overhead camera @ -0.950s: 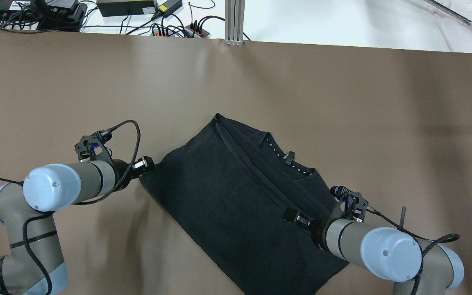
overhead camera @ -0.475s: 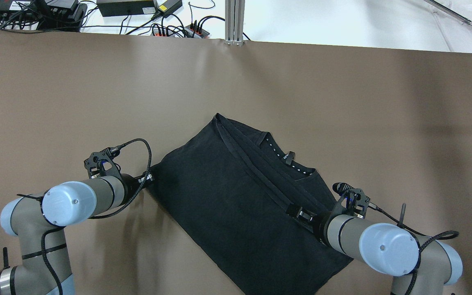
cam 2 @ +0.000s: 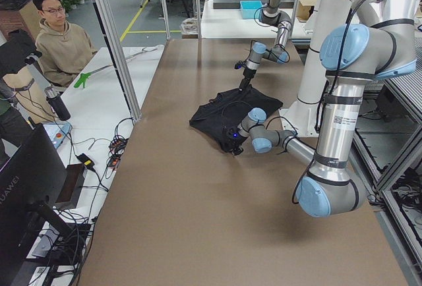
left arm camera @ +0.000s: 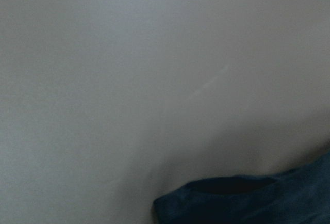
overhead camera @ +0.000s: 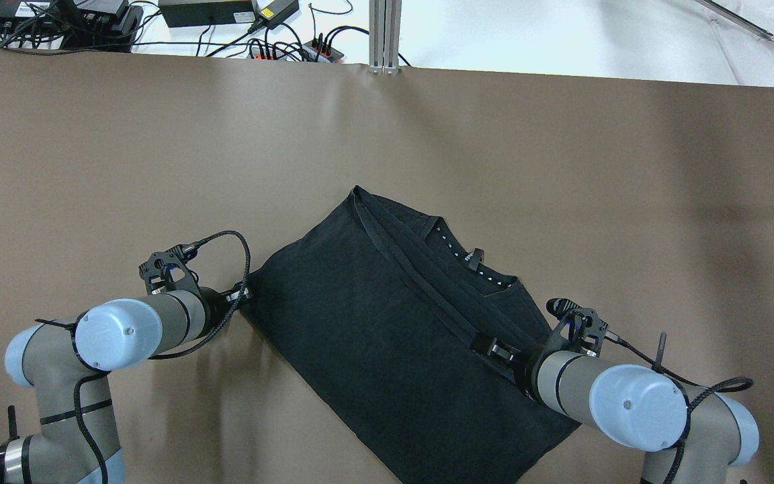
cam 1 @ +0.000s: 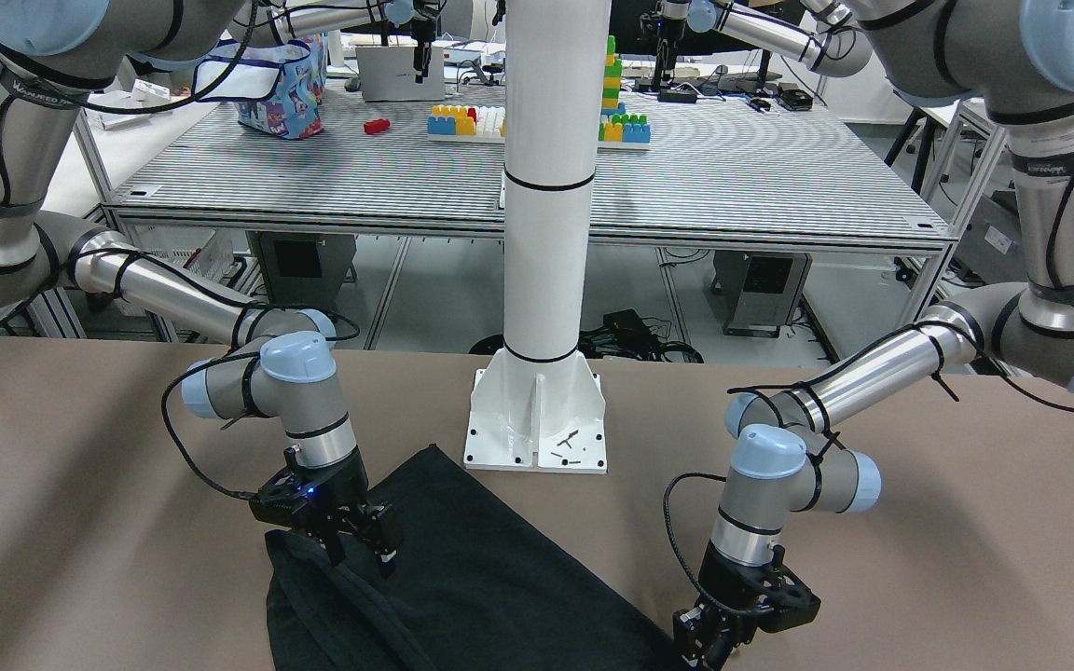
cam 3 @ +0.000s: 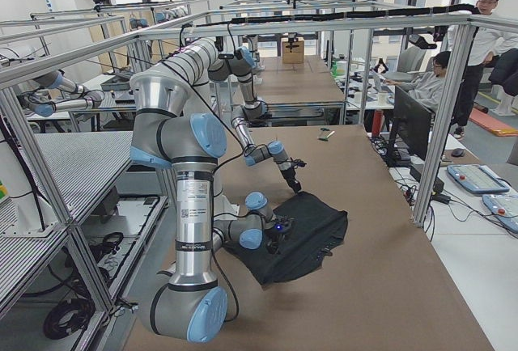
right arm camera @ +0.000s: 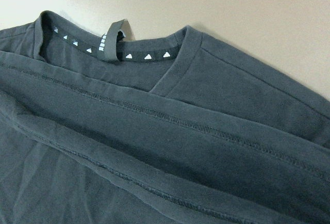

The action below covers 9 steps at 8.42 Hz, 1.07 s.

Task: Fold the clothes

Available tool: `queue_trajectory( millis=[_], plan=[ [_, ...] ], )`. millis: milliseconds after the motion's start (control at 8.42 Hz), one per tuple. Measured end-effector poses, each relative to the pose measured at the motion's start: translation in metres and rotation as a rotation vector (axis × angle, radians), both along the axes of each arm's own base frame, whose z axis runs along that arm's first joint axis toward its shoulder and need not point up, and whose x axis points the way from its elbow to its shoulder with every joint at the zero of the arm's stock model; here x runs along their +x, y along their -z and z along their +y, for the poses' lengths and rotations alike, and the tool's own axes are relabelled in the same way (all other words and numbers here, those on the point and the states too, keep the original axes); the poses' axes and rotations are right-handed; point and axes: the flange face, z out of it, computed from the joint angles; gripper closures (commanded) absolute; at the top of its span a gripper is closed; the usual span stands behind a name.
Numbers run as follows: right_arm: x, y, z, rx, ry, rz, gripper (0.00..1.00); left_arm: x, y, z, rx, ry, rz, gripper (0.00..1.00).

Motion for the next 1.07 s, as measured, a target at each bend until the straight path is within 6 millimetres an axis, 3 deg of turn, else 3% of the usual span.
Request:
queue_trajectory(
  millis=[356,594,831,1068],
  plan=[
    [-0.002,-0.003,0.0,-0.003,0.002,0.005,0.05,-0.004,0.001,-0.001,0.022,-0.021,-0.011,1.0],
    [-0.003,-0.005,0.0,-0.004,0.003,0.01,0.05,-0.019,0.016,-0.01,0.086,-0.044,-0.022,1.0],
    [-0.004,-0.005,0.0,-0.004,0.003,0.008,0.05,-0.049,0.025,-0.042,0.117,-0.061,-0.028,1.0],
    [-0.005,0.0,0.0,0.003,0.001,0.0,0.05,-0.059,0.036,-0.109,0.141,-0.052,-0.058,1.0]
  ],
)
